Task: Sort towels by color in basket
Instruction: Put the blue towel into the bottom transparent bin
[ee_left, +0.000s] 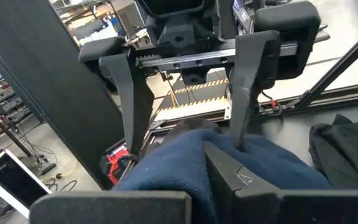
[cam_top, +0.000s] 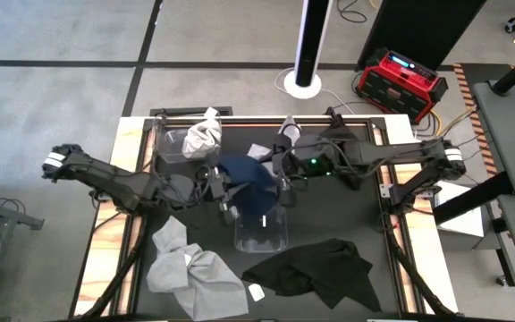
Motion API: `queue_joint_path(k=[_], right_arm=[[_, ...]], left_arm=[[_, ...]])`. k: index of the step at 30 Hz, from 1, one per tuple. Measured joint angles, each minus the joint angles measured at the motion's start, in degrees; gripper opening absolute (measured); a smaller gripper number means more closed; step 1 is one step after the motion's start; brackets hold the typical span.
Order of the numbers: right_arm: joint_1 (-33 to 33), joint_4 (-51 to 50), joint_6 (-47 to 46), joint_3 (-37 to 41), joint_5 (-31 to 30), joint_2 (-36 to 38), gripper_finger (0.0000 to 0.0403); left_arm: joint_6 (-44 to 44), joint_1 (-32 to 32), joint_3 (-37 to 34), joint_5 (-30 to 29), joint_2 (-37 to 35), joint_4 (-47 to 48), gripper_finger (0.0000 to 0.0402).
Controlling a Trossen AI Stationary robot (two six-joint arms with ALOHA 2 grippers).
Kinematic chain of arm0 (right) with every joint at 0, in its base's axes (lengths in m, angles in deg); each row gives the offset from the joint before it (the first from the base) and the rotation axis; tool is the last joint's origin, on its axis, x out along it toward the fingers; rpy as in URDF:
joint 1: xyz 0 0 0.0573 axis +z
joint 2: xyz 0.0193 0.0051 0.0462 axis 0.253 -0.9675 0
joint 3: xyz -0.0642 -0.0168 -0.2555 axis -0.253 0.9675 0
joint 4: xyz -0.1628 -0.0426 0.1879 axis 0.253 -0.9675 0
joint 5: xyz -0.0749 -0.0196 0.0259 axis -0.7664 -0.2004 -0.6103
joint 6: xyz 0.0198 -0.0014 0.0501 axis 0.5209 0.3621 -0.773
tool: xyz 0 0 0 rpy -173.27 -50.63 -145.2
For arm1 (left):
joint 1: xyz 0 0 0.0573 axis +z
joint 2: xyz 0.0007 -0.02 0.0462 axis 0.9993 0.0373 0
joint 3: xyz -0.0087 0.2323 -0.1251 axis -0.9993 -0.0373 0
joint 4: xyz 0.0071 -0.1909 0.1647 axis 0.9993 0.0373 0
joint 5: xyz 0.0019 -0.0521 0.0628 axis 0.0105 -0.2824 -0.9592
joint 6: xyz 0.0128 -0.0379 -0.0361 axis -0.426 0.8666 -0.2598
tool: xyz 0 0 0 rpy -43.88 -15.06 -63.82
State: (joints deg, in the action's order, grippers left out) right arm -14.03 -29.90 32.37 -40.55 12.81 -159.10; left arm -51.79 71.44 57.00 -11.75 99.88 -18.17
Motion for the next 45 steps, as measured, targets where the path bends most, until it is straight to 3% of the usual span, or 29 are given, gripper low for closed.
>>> queue_joint_path(k=[4,7,10,14,16,22,26,30,38,45], right_arm=[[0.00,2.22,-0.42,0.00,2.21,-1.61,0.0310],[0.00,3.10,-1.22,0.00,2.23,-2.44,0.0270],[0.00,2.95,-1.25,-0.01,1.37,-2.71,0.0200],[0.02,2.93,-0.54,-0.07,0.26,-2.72,0.0062],[0.02,2.69,0.34,-0.07,0.07,-2.71,0.0028],[-0.02,1.52,-0.14,-0.07,-0.93,-2.40,0.0016],[0.00,-0.01,-0.79,-0.07,-7.14,-1.56,0.0015],[-0.02,-3.06,-0.77,-0.07,-12.34,0.15,0.0015],[-0.07,-9.92,-1.18,-0.07,-12.49,4.59,0.0013],[-0.79,-12.48,-3.60,-0.07,-2.21,4.82,0.0013]], left_arm=[[0.02,0.02,-0.03,0.94,1.01,-1.95,0.0000],[0.02,0.02,-0.04,1.69,1.63,-3.30,0.0000],[0.04,0.02,0.14,1.75,1.76,-3.39,0.0000],[1.13,0.07,0.63,1.57,1.76,-3.76,0.0002],[1.51,-0.04,0.70,1.64,1.76,-3.38,0.0016],[4.22,-0.15,0.83,1.25,0.45,3.17,0.0122],[4.73,-0.28,0.83,-0.39,-0.92,8.94,0.0199],[5.91,-0.28,0.83,-0.66,-2.62,13.32,0.0251],[7.29,-0.27,0.85,-5.39,-7.12,20.83,0.0276],[8.22,-0.26,0.85,-11.21,-9.59,21.96,0.0276]])
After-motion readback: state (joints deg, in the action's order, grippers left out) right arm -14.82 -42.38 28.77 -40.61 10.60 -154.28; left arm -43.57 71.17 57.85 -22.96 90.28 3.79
